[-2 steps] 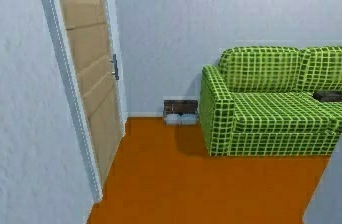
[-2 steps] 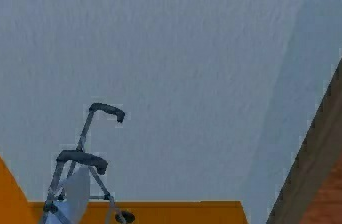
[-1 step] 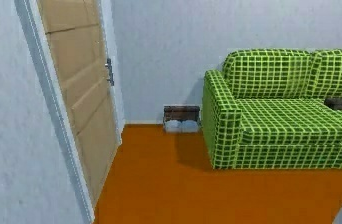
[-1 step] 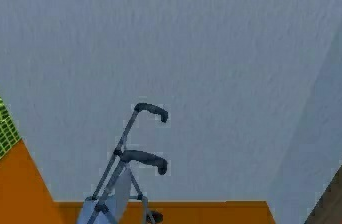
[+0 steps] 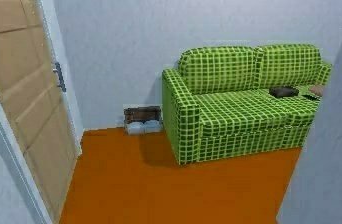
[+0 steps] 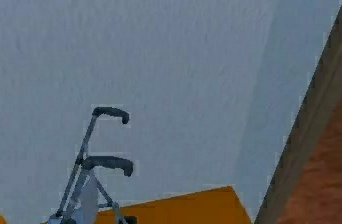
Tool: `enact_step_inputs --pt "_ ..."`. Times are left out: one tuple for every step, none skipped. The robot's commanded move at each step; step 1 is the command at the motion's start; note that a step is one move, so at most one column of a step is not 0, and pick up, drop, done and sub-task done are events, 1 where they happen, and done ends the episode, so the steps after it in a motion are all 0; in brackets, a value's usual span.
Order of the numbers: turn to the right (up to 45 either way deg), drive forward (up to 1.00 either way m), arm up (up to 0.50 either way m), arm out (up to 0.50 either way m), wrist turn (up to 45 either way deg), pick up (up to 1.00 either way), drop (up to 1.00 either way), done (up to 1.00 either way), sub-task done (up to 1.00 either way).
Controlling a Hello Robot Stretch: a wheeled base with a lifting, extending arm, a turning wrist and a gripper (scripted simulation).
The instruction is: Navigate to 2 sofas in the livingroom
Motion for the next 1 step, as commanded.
enact_step_inputs --pt "0.0 0.60 0.00 0.00 0.0 0.00 0.00 0.00 0.00"
